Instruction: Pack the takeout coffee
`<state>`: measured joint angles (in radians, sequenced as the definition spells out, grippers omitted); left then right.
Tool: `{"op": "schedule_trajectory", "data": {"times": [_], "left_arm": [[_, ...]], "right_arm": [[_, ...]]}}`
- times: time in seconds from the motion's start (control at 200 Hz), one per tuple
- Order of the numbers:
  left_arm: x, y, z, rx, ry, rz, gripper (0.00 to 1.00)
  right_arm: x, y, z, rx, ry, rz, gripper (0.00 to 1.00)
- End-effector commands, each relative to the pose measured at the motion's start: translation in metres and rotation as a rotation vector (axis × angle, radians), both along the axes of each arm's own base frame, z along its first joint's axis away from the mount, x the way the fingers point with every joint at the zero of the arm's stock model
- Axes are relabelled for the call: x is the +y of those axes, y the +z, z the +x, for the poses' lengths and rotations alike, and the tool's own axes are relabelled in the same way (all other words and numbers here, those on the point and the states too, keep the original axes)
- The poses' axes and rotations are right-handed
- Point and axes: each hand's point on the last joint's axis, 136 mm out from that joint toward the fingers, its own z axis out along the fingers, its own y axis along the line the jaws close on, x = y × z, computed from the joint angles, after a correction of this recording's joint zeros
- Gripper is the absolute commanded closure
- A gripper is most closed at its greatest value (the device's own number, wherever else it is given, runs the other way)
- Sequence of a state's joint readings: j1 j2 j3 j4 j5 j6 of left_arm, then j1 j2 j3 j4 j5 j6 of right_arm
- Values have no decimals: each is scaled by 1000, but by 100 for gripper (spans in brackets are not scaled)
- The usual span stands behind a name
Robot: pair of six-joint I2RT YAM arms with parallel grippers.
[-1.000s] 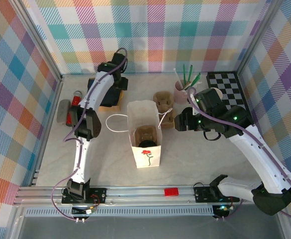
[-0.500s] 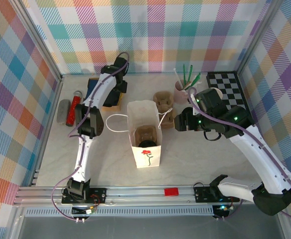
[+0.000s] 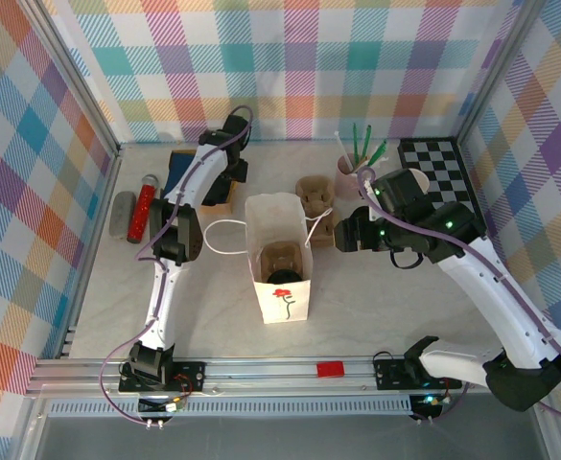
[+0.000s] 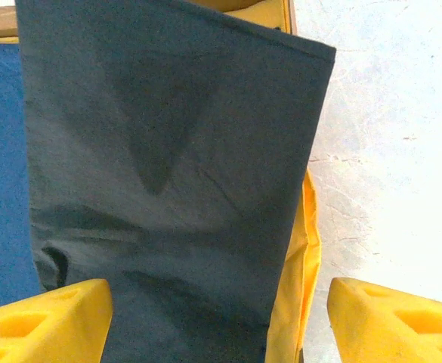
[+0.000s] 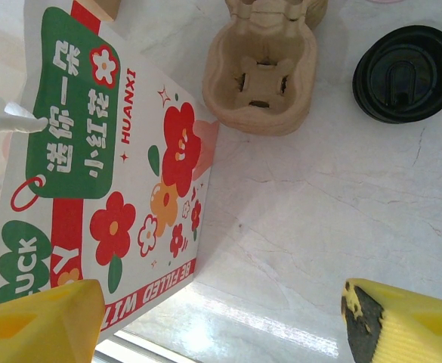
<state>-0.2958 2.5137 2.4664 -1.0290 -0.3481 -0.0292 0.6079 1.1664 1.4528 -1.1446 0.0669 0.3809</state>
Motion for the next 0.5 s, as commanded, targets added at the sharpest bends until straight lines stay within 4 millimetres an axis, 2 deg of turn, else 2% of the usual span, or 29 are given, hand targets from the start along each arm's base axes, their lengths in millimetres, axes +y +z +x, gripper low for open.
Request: {"op": "schedule_trajectory", "data": {"times": [0.0,0.275,0.495], "left_arm": [[4,-6,7,-15,7,24,25],[5,-19,11,-6,9,38,24],[7,-15,11,-14,20,41,25]], "right_arm": [[-2,2,2,-11,-2,-3,18],[-2,2,3,-12,-5,-6,18],[-1,3,4,-15,-8,-5,19]]}}
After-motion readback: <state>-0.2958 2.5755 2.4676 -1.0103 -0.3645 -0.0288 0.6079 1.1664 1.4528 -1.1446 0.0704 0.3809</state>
